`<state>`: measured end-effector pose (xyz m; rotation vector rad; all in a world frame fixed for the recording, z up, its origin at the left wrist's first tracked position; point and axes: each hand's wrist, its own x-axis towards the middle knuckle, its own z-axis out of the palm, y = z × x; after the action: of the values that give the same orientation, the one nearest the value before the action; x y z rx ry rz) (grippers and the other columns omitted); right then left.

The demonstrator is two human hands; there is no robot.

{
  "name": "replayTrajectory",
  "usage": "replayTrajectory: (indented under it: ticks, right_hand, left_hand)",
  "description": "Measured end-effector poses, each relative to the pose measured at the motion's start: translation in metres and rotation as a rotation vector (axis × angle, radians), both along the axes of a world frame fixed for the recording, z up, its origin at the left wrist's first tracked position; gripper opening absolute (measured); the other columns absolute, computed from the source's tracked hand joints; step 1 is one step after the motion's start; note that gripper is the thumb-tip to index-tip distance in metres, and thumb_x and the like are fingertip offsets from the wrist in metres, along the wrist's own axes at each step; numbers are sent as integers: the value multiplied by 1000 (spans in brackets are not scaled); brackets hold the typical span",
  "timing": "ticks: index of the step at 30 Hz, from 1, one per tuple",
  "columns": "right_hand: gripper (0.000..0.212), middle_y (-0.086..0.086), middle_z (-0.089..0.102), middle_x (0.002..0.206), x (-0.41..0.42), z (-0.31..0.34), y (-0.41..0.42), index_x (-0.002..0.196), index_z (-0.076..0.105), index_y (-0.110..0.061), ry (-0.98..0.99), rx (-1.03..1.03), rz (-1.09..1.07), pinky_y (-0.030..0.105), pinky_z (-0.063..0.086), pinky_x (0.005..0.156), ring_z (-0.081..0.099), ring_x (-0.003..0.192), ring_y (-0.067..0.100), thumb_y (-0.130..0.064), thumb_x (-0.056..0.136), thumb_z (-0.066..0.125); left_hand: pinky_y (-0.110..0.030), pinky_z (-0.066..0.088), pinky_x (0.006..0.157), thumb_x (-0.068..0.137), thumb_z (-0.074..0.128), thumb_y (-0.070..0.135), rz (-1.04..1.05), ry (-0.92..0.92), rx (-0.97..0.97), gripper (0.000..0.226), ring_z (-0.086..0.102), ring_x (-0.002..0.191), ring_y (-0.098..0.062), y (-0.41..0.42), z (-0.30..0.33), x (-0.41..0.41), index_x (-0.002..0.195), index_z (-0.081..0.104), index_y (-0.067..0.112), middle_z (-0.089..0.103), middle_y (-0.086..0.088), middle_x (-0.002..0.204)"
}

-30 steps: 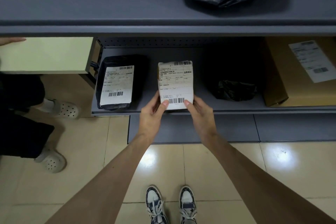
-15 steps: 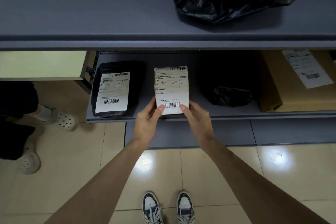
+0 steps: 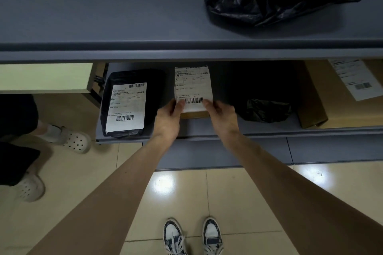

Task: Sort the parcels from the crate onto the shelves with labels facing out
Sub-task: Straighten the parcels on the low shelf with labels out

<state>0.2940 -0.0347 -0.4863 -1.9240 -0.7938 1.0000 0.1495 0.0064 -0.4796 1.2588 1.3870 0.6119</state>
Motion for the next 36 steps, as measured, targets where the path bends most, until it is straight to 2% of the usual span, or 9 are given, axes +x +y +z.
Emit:
replayTrajectory:
  ticks: [3,5,8,10,14,18,27,34,36]
  right_hand:
    - [33,0,63,92,1,8,10,101,66,-10,-89,-63,62,17,48,66,63,87,16,-40,99,53]
    - [38,5,64,95,3,16,15,100,62,-11,-201,-159,169,29,51,71,65,91,23,-45,100,46]
    - [47,14,60,118,6,34,17,124,55,-12,-617,-341,440,37,47,76,58,108,32,-48,103,33]
    - [49,16,57,126,6,50,11,129,51,-11,-729,-336,455,40,45,86,53,117,35,-48,102,36]
    - [48,16,53,133,20,74,-11,134,51,-11,-936,-321,529,38,43,94,50,122,34,-44,101,42]
    - [49,15,51,132,56,91,-28,133,52,-11,-943,-398,478,38,41,97,48,122,34,-45,99,45]
    - [50,17,49,131,141,87,-55,136,46,-8,-840,-415,384,42,43,97,45,124,36,-42,99,46]
    - [56,19,49,131,186,53,-66,138,43,-5,-585,-391,329,41,43,94,48,123,38,-46,100,43]
    - [59,19,48,135,193,45,-63,143,38,-4,-452,-393,283,39,43,95,48,124,38,-46,101,40]
  left_hand:
    - [-36,50,104,104,50,37,-14,39,-10,26,65,110,-15,11,1,-1,121,66,25,71,2,115]
    - [-37,51,100,103,52,36,-48,98,-5,30,65,111,-22,17,9,-1,122,66,18,70,-3,117]
    - [-34,46,100,101,57,35,-120,339,41,52,55,127,-31,25,29,-1,144,48,10,56,-11,140]
    - [-38,42,104,102,54,32,-221,507,156,57,48,132,-33,26,42,-3,152,35,11,44,-14,149]
    - [-43,48,102,104,46,29,-485,726,439,51,44,132,-31,14,63,-8,149,35,9,41,-13,146]
    - [-41,46,107,105,42,31,-592,821,546,50,42,137,-30,-1,78,4,150,37,10,39,-12,152]
    - [-41,42,108,104,43,38,-714,812,543,53,42,136,-31,-37,75,102,151,36,15,38,-12,152]
    - [-44,40,111,101,43,54,-699,849,419,71,29,146,-33,-49,52,169,160,10,31,24,-10,162]
    - [-43,39,112,100,42,57,-672,859,378,72,27,148,-31,-49,42,180,160,9,32,18,-6,166]
